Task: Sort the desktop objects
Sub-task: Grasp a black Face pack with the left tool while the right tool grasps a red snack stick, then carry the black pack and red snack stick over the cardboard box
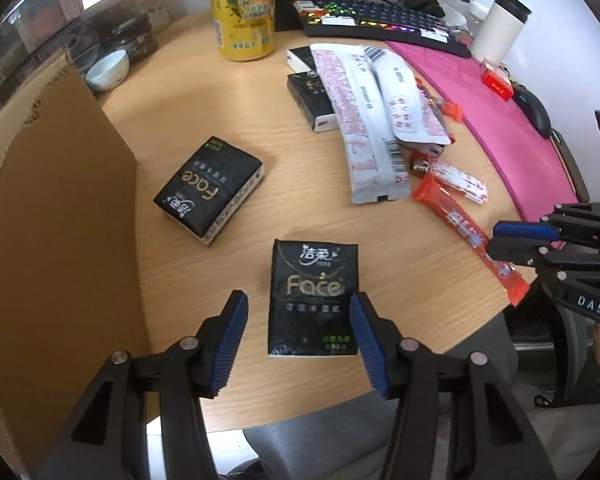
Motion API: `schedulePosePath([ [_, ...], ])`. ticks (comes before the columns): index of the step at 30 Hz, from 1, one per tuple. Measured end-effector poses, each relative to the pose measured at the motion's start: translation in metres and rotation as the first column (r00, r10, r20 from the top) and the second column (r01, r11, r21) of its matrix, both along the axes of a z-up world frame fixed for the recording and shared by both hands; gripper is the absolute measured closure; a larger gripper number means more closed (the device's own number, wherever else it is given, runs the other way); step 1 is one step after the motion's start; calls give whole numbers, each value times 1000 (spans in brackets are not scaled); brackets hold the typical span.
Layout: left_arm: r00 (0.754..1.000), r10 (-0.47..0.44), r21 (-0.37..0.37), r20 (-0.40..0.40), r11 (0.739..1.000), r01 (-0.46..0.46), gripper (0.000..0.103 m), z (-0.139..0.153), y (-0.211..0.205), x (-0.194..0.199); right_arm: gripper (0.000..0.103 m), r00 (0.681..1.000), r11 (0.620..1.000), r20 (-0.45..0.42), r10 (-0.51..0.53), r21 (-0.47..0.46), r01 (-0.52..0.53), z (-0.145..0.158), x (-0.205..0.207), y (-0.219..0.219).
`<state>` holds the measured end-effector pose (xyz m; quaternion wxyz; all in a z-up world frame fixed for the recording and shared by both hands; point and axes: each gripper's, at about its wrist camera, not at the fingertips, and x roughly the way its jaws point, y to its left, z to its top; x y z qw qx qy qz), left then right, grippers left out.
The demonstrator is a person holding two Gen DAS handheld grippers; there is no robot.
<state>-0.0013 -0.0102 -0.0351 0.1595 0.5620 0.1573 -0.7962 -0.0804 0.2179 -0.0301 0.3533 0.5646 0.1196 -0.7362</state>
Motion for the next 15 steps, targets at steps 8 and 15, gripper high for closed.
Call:
schedulePosePath([
  [8,998,-43,-27,35,999,44,76,-13,12,-15,82,1000,1000,1,5,0,-5,-4,2,-7],
  [15,999,-51,-12,21,999,51,82,-11,14,-21,75,999,1000,-23,25,5,-25,0,1,-17],
])
